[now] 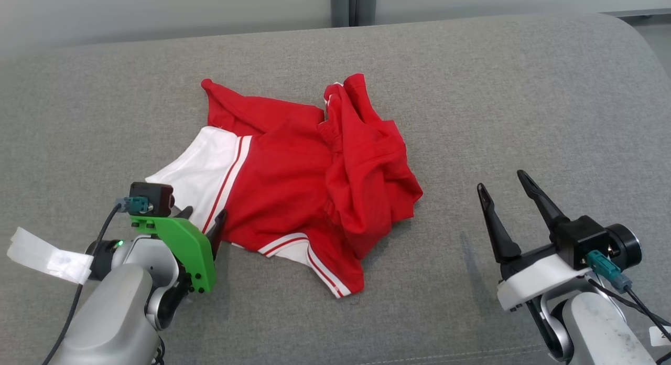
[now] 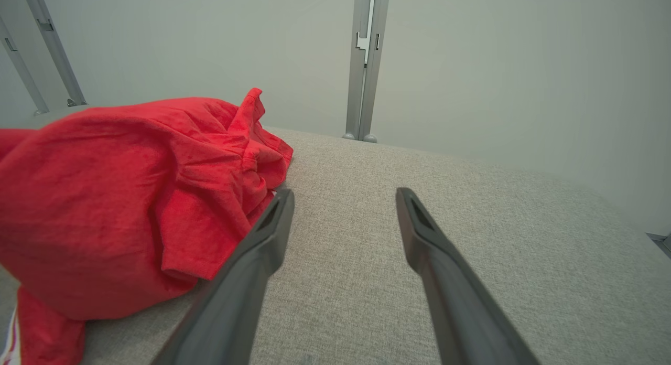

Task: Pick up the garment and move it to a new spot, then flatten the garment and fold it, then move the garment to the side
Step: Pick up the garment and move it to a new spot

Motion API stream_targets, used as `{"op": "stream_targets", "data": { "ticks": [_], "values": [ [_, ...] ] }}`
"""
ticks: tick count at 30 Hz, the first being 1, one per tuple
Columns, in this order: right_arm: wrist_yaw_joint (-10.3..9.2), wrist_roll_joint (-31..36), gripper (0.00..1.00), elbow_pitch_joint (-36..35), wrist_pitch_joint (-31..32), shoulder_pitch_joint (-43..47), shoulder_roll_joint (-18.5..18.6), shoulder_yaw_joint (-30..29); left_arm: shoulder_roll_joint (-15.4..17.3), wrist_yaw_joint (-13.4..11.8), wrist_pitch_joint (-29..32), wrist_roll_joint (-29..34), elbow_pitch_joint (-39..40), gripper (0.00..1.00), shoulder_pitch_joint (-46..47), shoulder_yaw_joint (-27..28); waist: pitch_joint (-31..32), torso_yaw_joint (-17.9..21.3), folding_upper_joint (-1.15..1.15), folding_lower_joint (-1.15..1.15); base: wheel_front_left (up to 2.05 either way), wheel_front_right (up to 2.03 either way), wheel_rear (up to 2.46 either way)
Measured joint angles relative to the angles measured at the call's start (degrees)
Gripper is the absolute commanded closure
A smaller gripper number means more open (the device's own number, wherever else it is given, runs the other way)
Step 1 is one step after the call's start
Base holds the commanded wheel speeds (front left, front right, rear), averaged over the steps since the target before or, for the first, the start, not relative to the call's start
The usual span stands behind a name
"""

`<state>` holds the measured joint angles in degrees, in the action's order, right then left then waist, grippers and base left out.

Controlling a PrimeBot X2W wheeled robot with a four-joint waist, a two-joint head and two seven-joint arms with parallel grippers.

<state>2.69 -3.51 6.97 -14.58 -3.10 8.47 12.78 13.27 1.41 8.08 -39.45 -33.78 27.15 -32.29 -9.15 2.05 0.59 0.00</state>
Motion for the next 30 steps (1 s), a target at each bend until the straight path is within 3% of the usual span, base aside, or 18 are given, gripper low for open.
{"op": "stream_targets", "data": {
  "ticks": [5, 6, 8, 9, 14, 21, 25, 30],
  "values": [
    [0.32, 0.01, 0.0, -0.04, 0.0, -0.06, -0.29, 0.27, 0.05, -0.44, -0.07, 0.36, -1.77, 0.0, 0.02, 0.08, -0.92, 0.74, 0.0, 0.0, 0.0, 0.0, 0.0],
    [0.32, 0.02, 0.0, -0.03, 0.0, -0.07, -0.34, 0.27, 0.07, -0.43, -0.07, 0.37, -2.15, 0.2, 0.03, -0.01, -1.08, 0.93, 0.0, 0.0, 0.0, 0.0, 0.0],
    [0.32, 0.02, 0.0, 0.01, 0.0, -0.09, -0.52, 0.2, 0.0, -0.37, -0.14, 0.36, -2.65, 0.93, 0.05, 0.0, -1.37, 1.33, 0.0, 0.0, 0.0, 0.0, 0.0],
    [0.31, 0.02, 0.0, 0.01, -0.01, -0.09, -0.63, -0.03, -0.05, -0.08, -0.14, 0.37, -2.77, 1.0, 0.16, -0.33, -1.48, 1.51, 0.0, 0.0, 0.0, 0.0, 0.0],
    [0.25, 0.02, 0.0, 0.35, 0.0, -0.09, -0.85, -0.83, -1.35, 0.91, -1.41, 0.3, -2.96, 1.0, 0.65, -0.48, -1.48, 1.85, 0.0, 0.0, 0.0, 0.0, 0.0],
    [-0.3, -0.01, 0.0, 0.32, 0.0, 0.04, -0.93, -2.25, -0.29, 1.62, -4.99, -0.24, 2.04, 1.0, 5.49, 3.0, -0.8, 1.05, 0.0, 0.0, 0.0, 0.0, 0.0],
    [-0.33, -0.1, 0.0, 0.4, 0.0, 0.23, -0.93, -3.0, 3.45, 1.4, -7.45, -0.19, 6.78, 1.0, 10.92, 7.02, -0.3, -0.04, 0.0, 0.0, 0.0, 0.0, 0.0],
    [-0.31, -0.12, 0.0, 0.45, 0.0, 0.73, -1.2, -2.94, 11.63, -1.12, -7.5, 0.91, 8.05, 1.0, 13.95, 11.47, 0.64, -1.54, 0.0, 0.0, 0.0, 0.0, 0.0]
  ]
}}
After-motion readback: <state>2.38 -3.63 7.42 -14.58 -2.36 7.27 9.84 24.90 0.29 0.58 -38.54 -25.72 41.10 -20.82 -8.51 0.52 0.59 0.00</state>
